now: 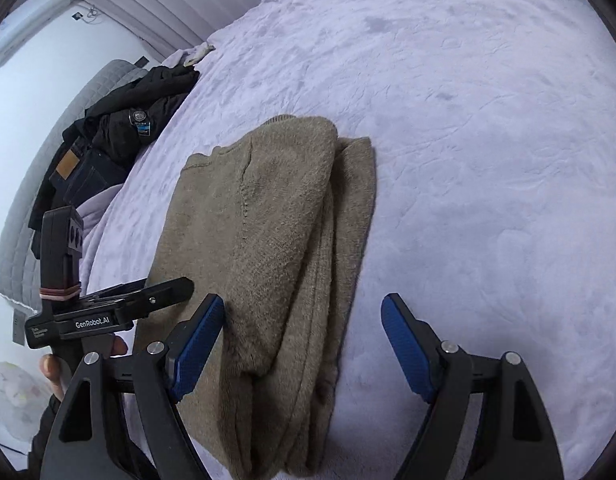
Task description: Fold small clothes
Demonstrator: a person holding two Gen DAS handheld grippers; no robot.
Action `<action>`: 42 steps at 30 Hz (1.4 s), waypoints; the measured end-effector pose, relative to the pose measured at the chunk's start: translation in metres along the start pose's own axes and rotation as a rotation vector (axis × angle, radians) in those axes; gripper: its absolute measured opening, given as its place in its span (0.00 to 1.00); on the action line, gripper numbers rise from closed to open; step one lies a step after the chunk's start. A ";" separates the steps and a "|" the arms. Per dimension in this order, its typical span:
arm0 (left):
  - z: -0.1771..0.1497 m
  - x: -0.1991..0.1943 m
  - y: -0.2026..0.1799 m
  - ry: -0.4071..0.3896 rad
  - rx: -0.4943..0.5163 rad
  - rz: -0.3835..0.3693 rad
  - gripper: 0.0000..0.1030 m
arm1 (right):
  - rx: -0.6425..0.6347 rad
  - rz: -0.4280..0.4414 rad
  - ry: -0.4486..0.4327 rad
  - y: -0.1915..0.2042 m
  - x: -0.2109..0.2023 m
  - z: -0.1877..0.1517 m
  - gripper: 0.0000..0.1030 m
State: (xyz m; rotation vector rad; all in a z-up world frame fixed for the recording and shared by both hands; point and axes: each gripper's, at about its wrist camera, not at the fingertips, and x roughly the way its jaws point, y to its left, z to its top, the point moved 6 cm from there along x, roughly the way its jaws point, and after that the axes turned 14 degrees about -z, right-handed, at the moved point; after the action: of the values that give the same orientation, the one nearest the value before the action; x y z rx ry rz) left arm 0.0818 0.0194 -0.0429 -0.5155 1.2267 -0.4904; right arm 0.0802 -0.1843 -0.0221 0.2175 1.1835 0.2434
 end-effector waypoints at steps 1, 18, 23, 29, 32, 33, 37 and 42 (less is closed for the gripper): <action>0.002 0.003 0.002 0.005 -0.016 -0.032 1.00 | 0.000 0.028 0.027 0.003 0.010 0.001 0.81; -0.048 -0.090 -0.039 -0.037 0.157 -0.059 0.41 | -0.181 0.091 -0.093 0.100 -0.043 -0.027 0.39; -0.088 -0.118 -0.032 -0.052 0.171 -0.046 0.41 | -0.224 0.131 -0.094 0.124 -0.067 -0.067 0.39; -0.118 -0.107 0.000 -0.032 0.130 -0.033 0.41 | -0.244 0.129 -0.059 0.128 -0.055 -0.111 0.39; -0.123 -0.100 0.009 -0.052 0.133 -0.026 0.43 | -0.241 0.106 -0.044 0.125 -0.038 -0.119 0.39; -0.124 -0.099 0.012 -0.063 0.132 -0.030 0.46 | -0.245 0.096 -0.050 0.123 -0.034 -0.120 0.39; -0.128 -0.109 0.026 -0.105 0.126 0.028 0.69 | -0.229 0.043 -0.017 0.105 -0.024 -0.121 0.60; -0.135 -0.167 0.020 -0.238 0.158 0.036 0.69 | -0.230 -0.035 -0.110 0.089 -0.060 -0.125 0.69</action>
State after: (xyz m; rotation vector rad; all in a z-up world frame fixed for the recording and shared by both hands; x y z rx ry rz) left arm -0.0911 0.1228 0.0355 -0.4038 0.9591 -0.4761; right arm -0.0646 -0.1122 0.0118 0.0084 1.0402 0.3300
